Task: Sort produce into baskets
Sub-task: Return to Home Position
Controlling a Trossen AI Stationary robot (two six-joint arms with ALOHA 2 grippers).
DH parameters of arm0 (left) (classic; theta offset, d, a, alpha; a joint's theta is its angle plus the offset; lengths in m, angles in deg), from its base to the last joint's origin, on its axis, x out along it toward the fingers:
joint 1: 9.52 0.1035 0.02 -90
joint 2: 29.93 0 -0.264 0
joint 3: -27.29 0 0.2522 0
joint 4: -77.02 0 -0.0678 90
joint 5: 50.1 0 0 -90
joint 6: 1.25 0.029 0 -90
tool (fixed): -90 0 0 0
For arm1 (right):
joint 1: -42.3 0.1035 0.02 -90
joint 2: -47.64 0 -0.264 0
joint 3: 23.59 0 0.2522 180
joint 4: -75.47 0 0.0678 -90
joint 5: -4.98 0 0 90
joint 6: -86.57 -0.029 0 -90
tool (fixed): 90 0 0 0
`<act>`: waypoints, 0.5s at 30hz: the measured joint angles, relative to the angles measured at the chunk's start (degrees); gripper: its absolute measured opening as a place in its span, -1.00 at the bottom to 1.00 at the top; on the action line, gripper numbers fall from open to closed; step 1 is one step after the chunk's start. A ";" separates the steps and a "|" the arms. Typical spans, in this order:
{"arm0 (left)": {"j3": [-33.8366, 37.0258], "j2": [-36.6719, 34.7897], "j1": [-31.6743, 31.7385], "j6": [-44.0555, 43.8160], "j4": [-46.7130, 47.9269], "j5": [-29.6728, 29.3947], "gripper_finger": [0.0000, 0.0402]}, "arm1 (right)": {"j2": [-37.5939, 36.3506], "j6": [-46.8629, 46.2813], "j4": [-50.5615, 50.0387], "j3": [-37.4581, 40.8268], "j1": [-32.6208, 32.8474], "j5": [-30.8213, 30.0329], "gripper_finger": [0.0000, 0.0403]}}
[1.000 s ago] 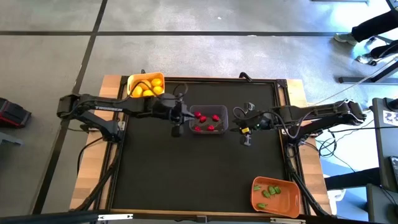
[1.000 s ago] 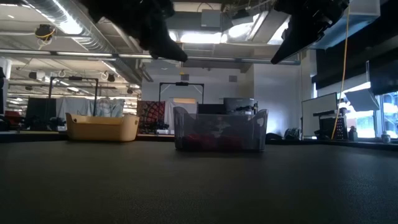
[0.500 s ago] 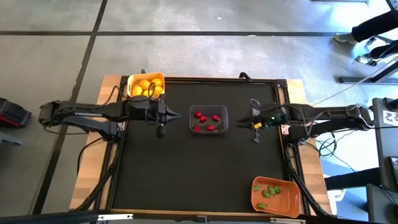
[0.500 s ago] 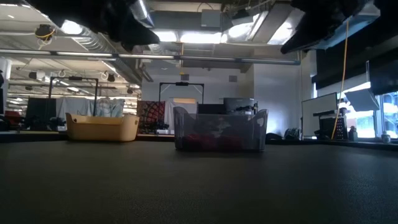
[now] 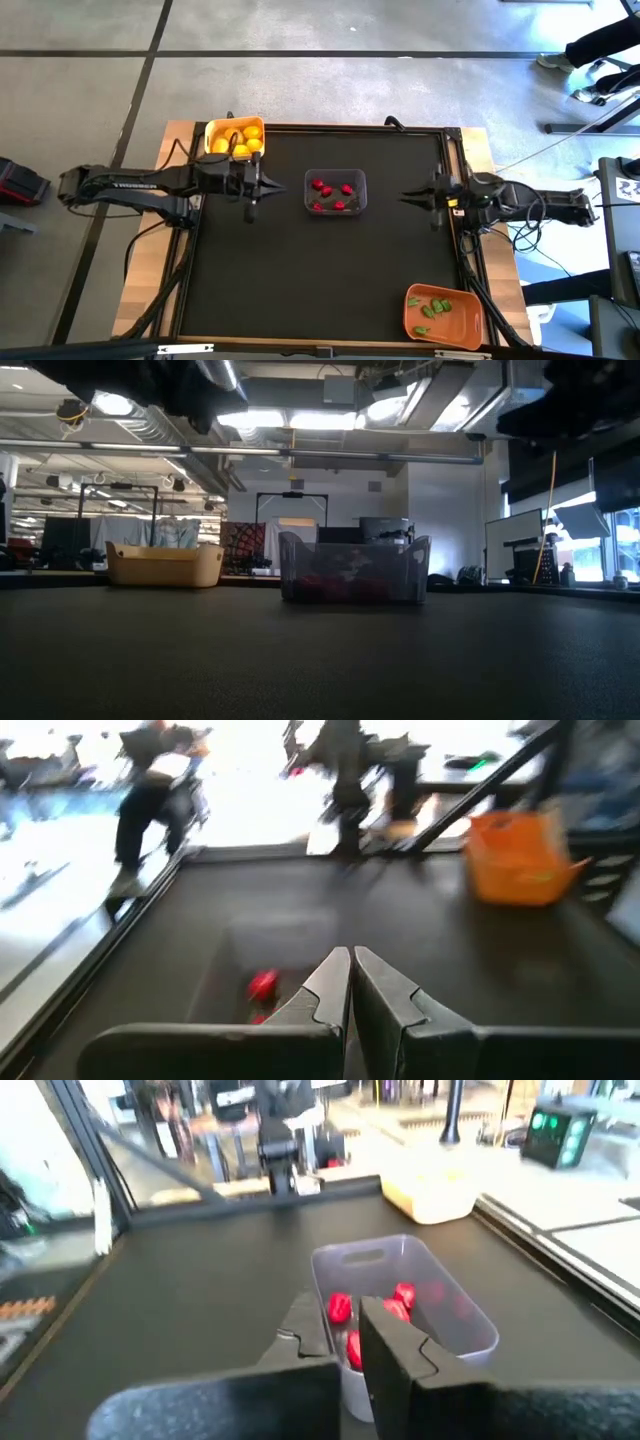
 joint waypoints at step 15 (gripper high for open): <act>12.27 -16.05 -0.01 -4.17 -10.74 6.92 -0.95 | -20.06 -1.46 3.82 14.13 0.01 1.09 -0.91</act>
